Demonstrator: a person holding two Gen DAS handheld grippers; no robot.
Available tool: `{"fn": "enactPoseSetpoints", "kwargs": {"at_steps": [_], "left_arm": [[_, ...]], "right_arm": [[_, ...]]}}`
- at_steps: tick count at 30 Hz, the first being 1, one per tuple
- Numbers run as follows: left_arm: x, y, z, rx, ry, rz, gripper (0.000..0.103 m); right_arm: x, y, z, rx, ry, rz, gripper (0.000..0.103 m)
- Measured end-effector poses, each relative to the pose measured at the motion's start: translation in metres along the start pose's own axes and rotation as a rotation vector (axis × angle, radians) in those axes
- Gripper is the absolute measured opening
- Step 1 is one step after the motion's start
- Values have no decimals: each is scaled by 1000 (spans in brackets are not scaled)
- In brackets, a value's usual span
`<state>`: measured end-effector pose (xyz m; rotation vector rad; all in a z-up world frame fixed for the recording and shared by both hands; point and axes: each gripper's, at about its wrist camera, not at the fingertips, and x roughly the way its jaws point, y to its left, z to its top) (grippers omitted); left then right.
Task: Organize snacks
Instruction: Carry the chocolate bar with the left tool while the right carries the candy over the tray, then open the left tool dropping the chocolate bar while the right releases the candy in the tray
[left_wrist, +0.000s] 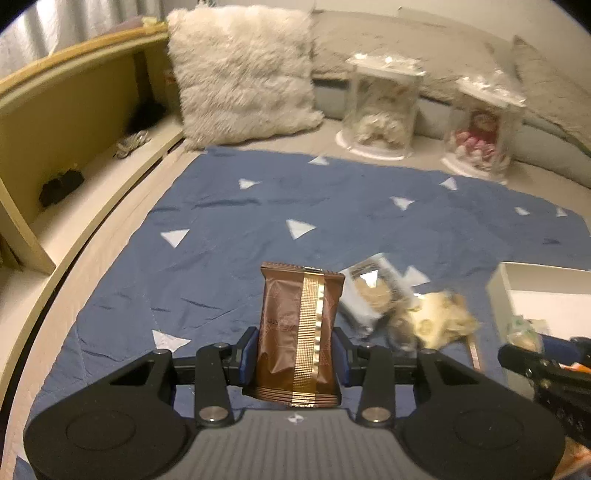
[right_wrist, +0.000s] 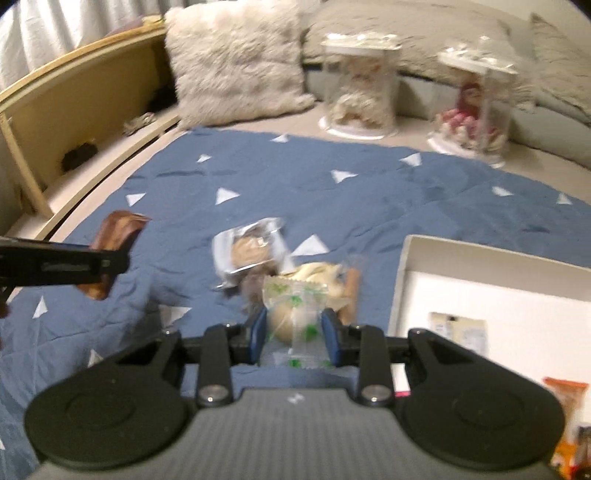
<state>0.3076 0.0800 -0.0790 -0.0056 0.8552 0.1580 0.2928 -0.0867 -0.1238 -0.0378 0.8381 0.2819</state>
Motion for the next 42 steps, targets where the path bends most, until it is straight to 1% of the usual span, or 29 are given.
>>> {"fn": "enactPoseSetpoints", "kwargs": {"at_steps": [7, 14, 22, 33, 42], "left_arm": [[-34, -22, -2, 29, -45, -50, 43], [-44, -52, -6, 57, -45, -86, 43], [-43, -99, -7, 93, -49, -142, 43], [-42, -178, -10, 149, -50, -241, 43], [-33, -232, -11, 160, -38, -317, 43]], "right_arm": [[-35, -19, -3, 49, -63, -41, 38], [-62, -40, -8, 91, -114, -83, 38], [-86, -74, -21, 118, -132, -144, 38], [-116, -138, -47, 198, -141, -240, 38], [-131, -188, -70, 249, -136, -312, 38]]}}
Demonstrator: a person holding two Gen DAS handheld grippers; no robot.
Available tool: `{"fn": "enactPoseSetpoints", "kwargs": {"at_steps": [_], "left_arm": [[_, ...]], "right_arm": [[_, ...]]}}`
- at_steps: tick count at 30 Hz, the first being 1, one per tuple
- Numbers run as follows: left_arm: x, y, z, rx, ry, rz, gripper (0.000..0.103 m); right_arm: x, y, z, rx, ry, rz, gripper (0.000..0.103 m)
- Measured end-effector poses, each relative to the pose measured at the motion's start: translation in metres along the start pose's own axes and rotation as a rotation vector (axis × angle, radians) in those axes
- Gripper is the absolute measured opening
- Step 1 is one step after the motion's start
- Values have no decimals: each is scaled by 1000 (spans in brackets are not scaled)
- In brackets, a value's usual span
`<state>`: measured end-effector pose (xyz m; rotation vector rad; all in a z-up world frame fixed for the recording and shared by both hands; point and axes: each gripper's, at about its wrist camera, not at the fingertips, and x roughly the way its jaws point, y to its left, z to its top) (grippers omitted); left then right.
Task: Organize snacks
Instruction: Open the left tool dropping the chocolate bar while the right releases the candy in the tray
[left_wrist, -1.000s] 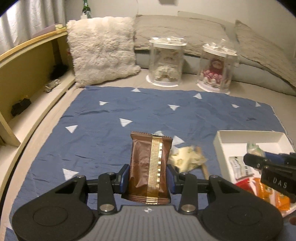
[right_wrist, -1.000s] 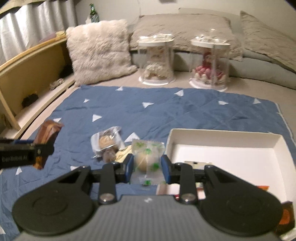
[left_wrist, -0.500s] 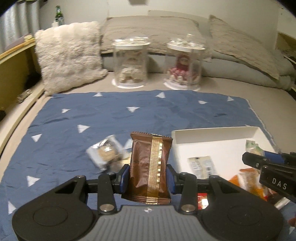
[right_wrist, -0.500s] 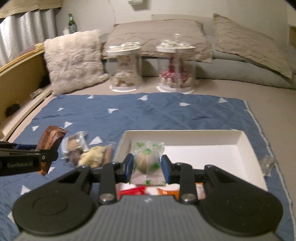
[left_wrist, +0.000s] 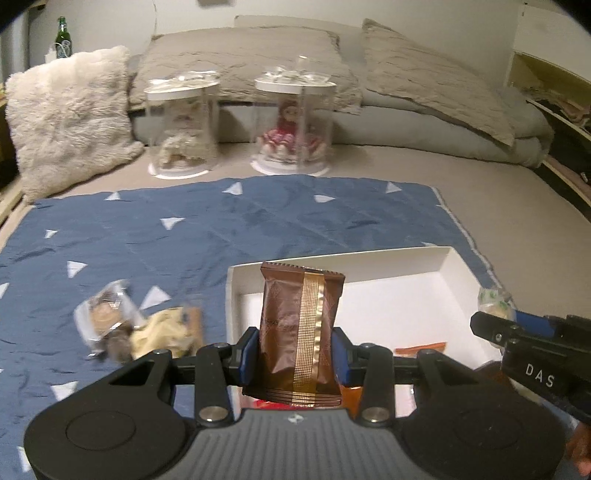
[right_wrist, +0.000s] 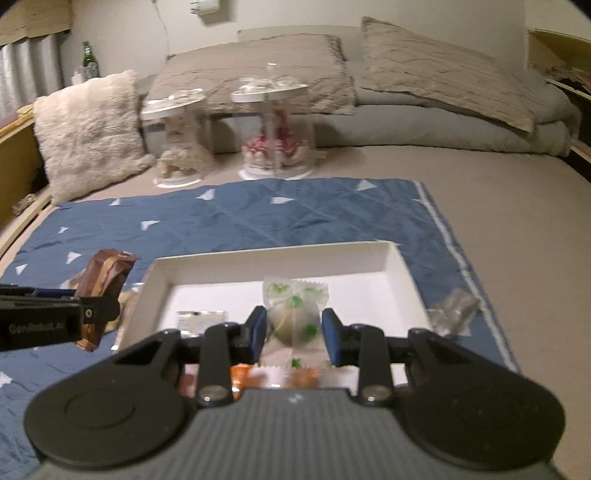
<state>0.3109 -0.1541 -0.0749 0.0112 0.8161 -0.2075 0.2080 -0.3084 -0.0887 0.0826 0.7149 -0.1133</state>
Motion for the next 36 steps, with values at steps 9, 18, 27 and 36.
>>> {"fn": "enactPoseSetpoints", "kwargs": {"at_steps": [9, 18, 27, 36], "left_arm": [[39, -22, 5, -59, 25, -97, 43], [89, -33, 6, -97, 60, -147, 43], [122, -21, 8, -181, 94, -199, 43], [123, -22, 8, -124, 90, -158, 74]], "right_arm": [[20, -36, -4, 51, 47, -40, 38], [54, -54, -7, 110, 116, -53, 38], [87, -55, -9, 125, 175, -64, 38], [99, -59, -12, 145, 220, -111, 48]]}}
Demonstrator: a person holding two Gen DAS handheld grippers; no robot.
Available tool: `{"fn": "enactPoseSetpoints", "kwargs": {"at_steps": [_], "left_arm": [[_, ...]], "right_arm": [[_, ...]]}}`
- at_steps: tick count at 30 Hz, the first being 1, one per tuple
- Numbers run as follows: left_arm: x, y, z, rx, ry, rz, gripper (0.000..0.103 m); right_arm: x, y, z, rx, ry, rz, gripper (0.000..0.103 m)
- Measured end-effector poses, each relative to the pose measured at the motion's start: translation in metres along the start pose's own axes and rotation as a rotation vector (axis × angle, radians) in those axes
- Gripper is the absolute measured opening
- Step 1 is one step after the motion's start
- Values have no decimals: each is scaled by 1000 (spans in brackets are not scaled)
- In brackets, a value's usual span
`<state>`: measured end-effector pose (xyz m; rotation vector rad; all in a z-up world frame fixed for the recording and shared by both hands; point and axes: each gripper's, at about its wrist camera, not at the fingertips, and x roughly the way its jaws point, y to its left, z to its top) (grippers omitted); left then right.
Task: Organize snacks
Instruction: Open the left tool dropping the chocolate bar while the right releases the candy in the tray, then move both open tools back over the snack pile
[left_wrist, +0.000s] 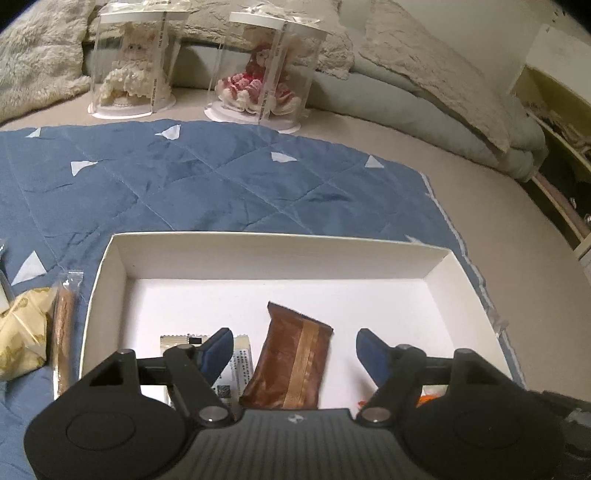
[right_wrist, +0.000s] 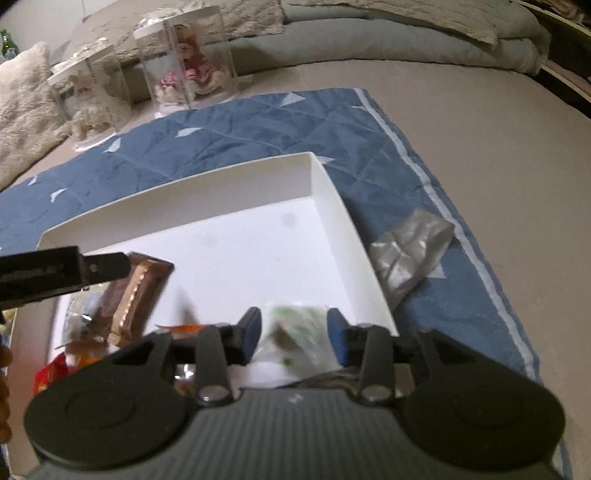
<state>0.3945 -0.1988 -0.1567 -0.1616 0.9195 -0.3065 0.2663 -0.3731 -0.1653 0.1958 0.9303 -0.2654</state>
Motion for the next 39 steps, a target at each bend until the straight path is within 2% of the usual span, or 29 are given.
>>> {"fn": "enactPoseSetpoints", "kwargs": {"at_steps": [3, 9, 16, 28, 30, 36, 39], "left_arm": [[-1, 0, -1, 7, 23, 6, 78], [-9, -4, -8, 27, 60, 29, 79], [-33, -17, -13, 75, 49, 39, 79], [-70, -20, -19, 104, 42, 67, 90], [-77, -19, -19, 110, 34, 73, 95], [-92, -13, -20, 119, 21, 91, 102], [-98, -7, -22, 116, 14, 101, 103]], "right_arm": [[-4, -2, -1, 10, 1, 4, 53], [-19, -4, -6, 8, -4, -8, 55], [-46, -6, -9, 13, -39, 0, 58], [-86, -12, -16, 30, -107, -18, 78], [-91, -12, -18, 31, -126, -31, 87], [-104, -9, -21, 10, -157, -53, 103], [-107, -7, -22, -6, -158, -63, 103]]}}
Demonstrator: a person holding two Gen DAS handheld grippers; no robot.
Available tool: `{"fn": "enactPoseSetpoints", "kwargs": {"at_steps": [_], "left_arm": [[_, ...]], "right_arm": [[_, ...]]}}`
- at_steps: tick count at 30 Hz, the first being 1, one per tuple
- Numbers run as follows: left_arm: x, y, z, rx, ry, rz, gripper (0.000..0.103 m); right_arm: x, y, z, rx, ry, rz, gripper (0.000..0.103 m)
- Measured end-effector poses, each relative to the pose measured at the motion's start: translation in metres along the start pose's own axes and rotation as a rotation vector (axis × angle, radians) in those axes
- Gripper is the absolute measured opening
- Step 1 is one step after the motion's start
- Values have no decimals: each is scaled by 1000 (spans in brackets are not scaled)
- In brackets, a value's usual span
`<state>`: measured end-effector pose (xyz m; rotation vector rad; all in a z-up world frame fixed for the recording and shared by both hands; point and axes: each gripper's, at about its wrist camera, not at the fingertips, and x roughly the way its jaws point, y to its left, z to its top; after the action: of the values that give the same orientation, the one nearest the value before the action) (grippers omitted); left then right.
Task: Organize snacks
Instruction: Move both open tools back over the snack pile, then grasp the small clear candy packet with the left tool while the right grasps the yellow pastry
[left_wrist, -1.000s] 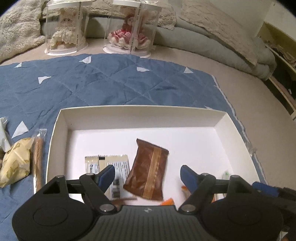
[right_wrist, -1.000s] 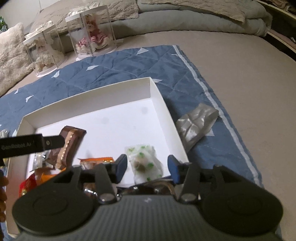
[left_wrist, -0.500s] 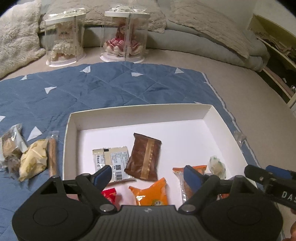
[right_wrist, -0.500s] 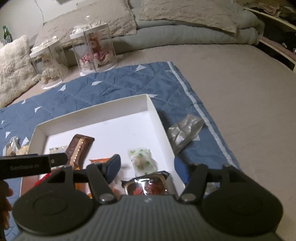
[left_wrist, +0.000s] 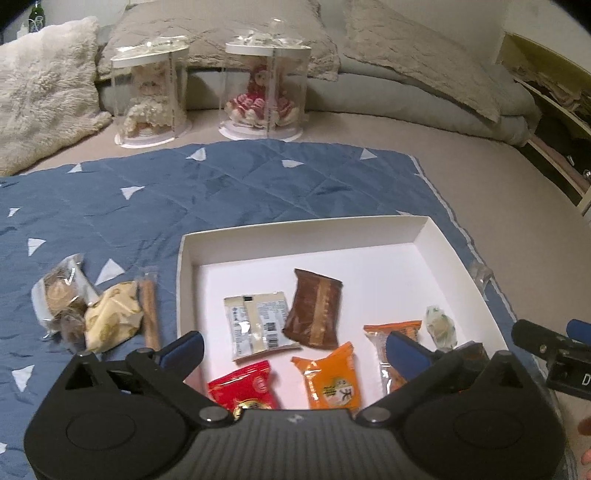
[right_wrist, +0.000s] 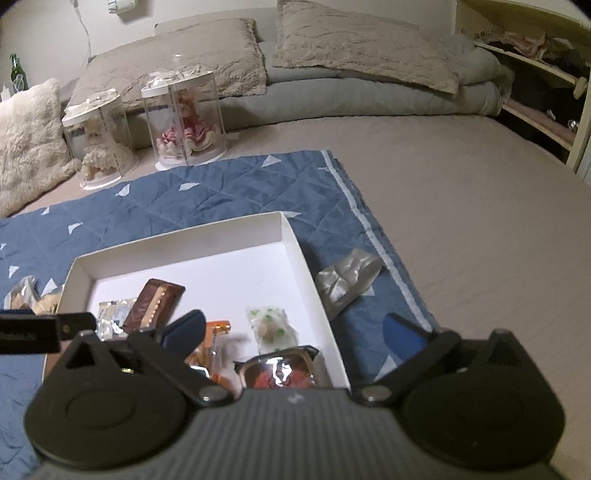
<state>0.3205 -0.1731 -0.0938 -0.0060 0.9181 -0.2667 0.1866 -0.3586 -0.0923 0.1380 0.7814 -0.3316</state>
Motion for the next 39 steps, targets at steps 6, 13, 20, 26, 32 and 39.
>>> {"fn": "enactPoseSetpoints", "kwargs": {"at_steps": [6, 13, 20, 26, 32, 39], "left_arm": [[-11, 20, -4, -21, -13, 30, 103], [-23, 64, -6, -67, -27, 83, 103], [-35, 116, -8, -122, -40, 144, 103], [-46, 159, -11, -180, -55, 195, 103], [-52, 190, -15, -223, -70, 221, 103], [-49, 219, -13, -311, -113, 187, 88]], "right_arm": [[-5, 8, 0, 6, -11, 6, 103], [1, 40, 2, -15, -13, 45, 103], [11, 85, 1, -57, -5, 101, 103], [20, 125, -1, -96, 9, 158, 103], [21, 155, 4, -109, -2, 226, 103], [20, 190, 12, -116, -38, 323, 99]]}}
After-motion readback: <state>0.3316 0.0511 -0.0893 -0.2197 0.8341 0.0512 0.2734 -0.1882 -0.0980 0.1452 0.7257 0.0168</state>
